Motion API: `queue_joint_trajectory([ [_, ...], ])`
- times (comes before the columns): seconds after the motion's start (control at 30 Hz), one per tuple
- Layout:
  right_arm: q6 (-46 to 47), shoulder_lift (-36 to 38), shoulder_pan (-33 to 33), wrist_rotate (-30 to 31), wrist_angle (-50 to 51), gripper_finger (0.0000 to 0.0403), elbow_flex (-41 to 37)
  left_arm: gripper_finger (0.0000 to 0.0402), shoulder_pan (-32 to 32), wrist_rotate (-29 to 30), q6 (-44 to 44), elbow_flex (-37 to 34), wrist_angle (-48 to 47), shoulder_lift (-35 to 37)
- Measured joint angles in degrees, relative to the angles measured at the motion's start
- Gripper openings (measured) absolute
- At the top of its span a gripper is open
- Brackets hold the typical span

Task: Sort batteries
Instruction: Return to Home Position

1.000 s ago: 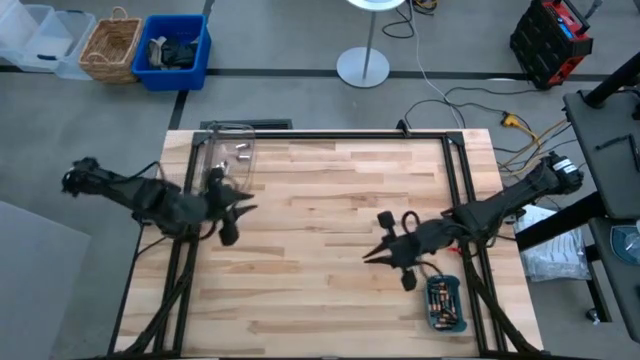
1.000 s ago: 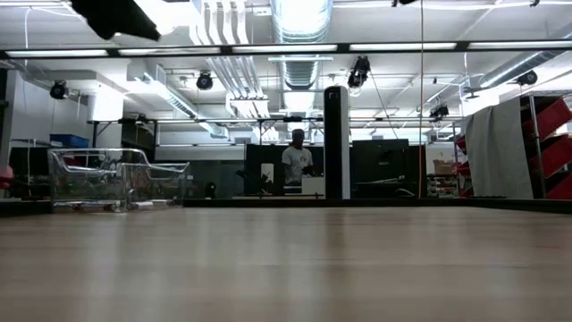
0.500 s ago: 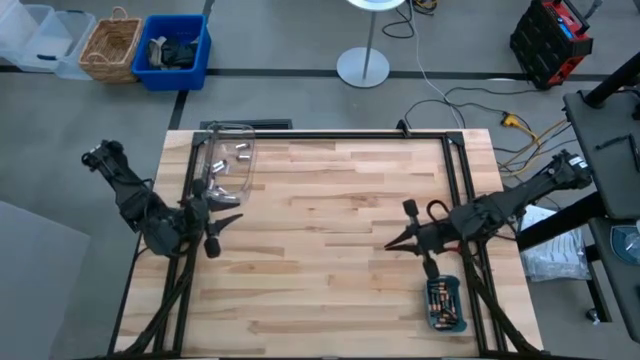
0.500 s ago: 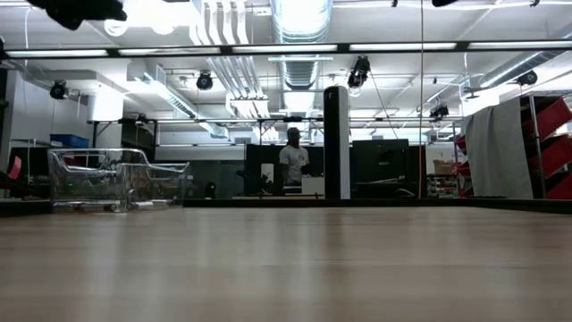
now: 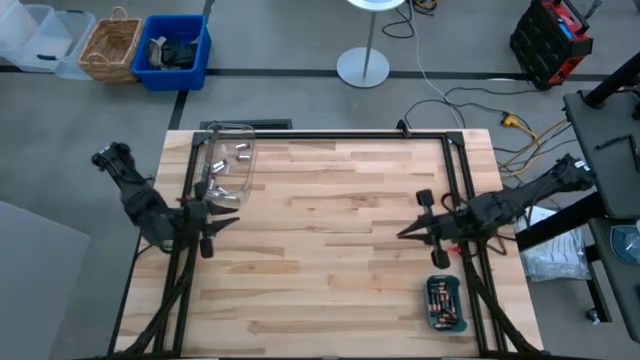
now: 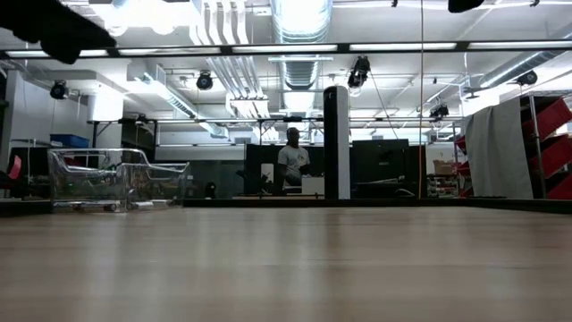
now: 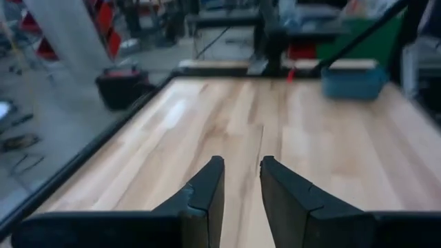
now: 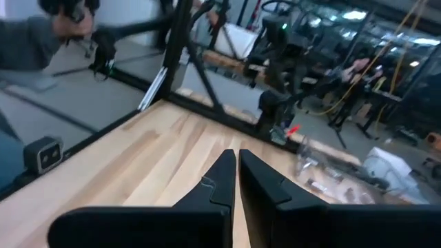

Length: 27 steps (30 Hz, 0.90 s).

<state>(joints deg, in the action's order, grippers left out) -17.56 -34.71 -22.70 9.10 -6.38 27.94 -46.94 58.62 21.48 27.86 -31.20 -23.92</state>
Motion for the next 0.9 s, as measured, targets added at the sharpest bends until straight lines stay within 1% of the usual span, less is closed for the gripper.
queue_joint_trajectory([
  [0.07,-0.02,2.71,0.64,0.0,1.57,0.0012,-0.16,0.0074,0.0,0.04,-4.11,0.02,2.2,2.48],
  [0.17,0.0,5.98,1.0,0.01,2.76,0.0012,-0.88,0.0074,0.06,3.13,-8.79,-1.29,6.25,5.81],
  [0.23,0.14,7.55,1.0,-0.01,3.11,0.0012,-2.02,0.0074,0.22,3.63,-12.12,-3.63,11.18,7.57],
  [0.27,0.23,8.1,1.0,0.0,3.08,0.0012,-2.58,0.0074,0.22,2.97,-14.54,-5.17,15.11,8.13],
  [0.3,0.38,8.77,1.0,-0.02,3.07,0.0012,-3.22,0.0074,0.26,0.8,-17.2,-6.78,19.08,8.62],
  [0.43,1.77,10.36,1.0,-0.02,1.19,0.0012,-5.66,0.0074,0.26,-10.86,-27.1,-12.83,35.65,8.83],
  [0.47,1.97,10.51,1.0,-0.05,0.21,0.0012,-6.18,0.0074,0.29,-12.15,-29.32,-14.31,39.33,8.58],
  [0.53,1.93,10.69,1.0,-0.75,-2.05,0.0012,-7.45,0.0074,0.87,-12.56,-32.73,-16.33,43.57,8.15],
  [0.6,1.31,10.8,1.0,-1.96,-3.84,0.0012,-8.69,0.0074,2.32,-12.56,-33.9,-17.14,44.64,8.04],
  [0.7,0.78,11.4,1.0,-3.47,-4.71,0.0012,-9.82,0.0074,5.26,-13.4,-34.11,-17.64,42.93,8.24],
  [0.9,-0.21,15.09,1.0,-3.74,-5.11,0.0012,-11.54,0.0074,14.14,-21.78,-35.37,-17.6,41.26,9.79],
])
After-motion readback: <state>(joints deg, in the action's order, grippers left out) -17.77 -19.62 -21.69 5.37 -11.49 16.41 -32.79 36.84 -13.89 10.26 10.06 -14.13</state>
